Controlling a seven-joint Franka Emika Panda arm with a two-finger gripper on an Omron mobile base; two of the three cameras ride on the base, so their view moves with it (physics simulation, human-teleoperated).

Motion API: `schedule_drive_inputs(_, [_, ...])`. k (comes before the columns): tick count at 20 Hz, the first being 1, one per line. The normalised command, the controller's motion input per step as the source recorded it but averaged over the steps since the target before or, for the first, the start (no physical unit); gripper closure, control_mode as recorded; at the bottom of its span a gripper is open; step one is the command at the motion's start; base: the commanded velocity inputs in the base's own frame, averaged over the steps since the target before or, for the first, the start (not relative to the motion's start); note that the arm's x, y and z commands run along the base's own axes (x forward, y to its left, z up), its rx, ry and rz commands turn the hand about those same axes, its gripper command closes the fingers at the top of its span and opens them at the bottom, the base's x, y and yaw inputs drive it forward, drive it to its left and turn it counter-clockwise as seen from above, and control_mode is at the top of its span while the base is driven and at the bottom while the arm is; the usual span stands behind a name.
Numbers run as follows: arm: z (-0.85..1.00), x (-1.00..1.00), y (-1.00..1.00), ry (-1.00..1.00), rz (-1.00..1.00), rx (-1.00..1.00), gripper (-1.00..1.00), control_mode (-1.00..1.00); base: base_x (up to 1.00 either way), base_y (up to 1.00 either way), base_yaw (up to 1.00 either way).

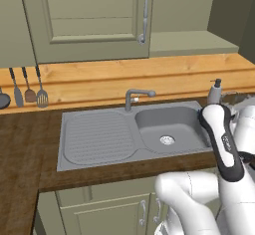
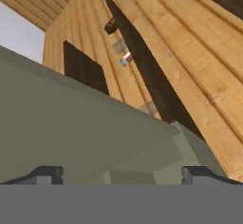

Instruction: Pick the kettle from the counter and place it on the tray. Then pick the mug from the cabinet and place it on the tray. Then close the cabinet doors.

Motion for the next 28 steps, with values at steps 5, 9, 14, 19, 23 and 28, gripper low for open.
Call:
schedule_drive_inputs(5, [-0.07, -0.09, -0.46, -0.02, 0.05, 0.16, -1.00, -1.00, 0.00, 0.00, 0.00])
schedule_drive_inputs(9, [-0.34, -0.14, -0.44, 0.00, 0.08, 0.19, -1.00, -1.00, 0.00, 0.00, 0.00])
schedule_drive_inputs(14, [-0.16, -0.05, -0.45, 0.00, 0.09, 0.17, -1.00, -1.00, 0.00, 0.00, 0.00])
schedule_drive_inputs(19, [0.03, 0.00, -0.47, 0.00, 0.11, 0.12, -1.00, -1.00, 0.00, 0.00, 0.00])
schedule_drive_inputs(23, [0.21, 0.00, -0.42, -0.08, 0.12, 0.09, -1.00, -1.00, 0.00, 0.00, 0.00])
schedule_drive_inputs(28, [0.42, 0.00, -0.12, -0.11, 0.13, -0.01, -1.00, -1.00, 0.00, 0.00, 0.00])
